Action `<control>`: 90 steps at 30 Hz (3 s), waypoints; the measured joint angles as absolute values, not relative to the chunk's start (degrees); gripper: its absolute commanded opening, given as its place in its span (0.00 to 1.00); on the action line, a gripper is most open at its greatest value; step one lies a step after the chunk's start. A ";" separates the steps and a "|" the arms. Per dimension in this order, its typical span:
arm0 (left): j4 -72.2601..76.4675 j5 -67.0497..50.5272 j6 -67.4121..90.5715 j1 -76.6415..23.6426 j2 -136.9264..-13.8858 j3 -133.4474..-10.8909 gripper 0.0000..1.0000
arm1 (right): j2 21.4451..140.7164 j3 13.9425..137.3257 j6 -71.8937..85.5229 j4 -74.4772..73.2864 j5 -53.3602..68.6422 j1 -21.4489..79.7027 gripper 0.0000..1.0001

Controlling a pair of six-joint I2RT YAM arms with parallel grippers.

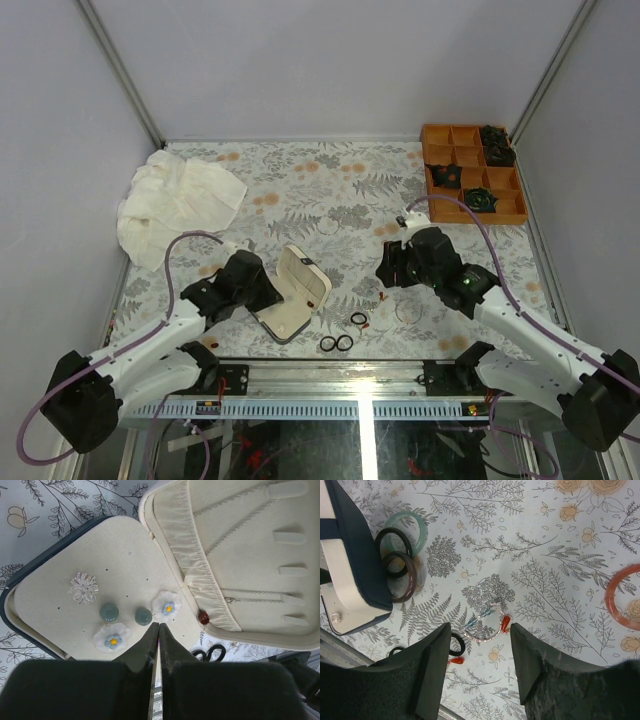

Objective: Organize the mixed jewelry
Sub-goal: Pick up the jewelry from the center of the board.

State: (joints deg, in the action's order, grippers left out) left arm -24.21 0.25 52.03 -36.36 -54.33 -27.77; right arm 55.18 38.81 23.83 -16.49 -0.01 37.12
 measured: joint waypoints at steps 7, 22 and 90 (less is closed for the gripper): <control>-24.91 0.67 52.10 -36.36 -52.05 -27.77 0.03 | 57.21 38.20 24.05 -16.69 -0.56 37.12 0.58; -25.54 0.91 51.46 -36.36 -45.39 -29.45 0.51 | 62.85 35.33 25.08 -15.84 -0.56 37.12 0.45; -26.70 -0.97 47.22 -33.58 -40.73 -33.17 0.70 | 65.56 38.39 24.51 -15.44 3.20 37.71 0.11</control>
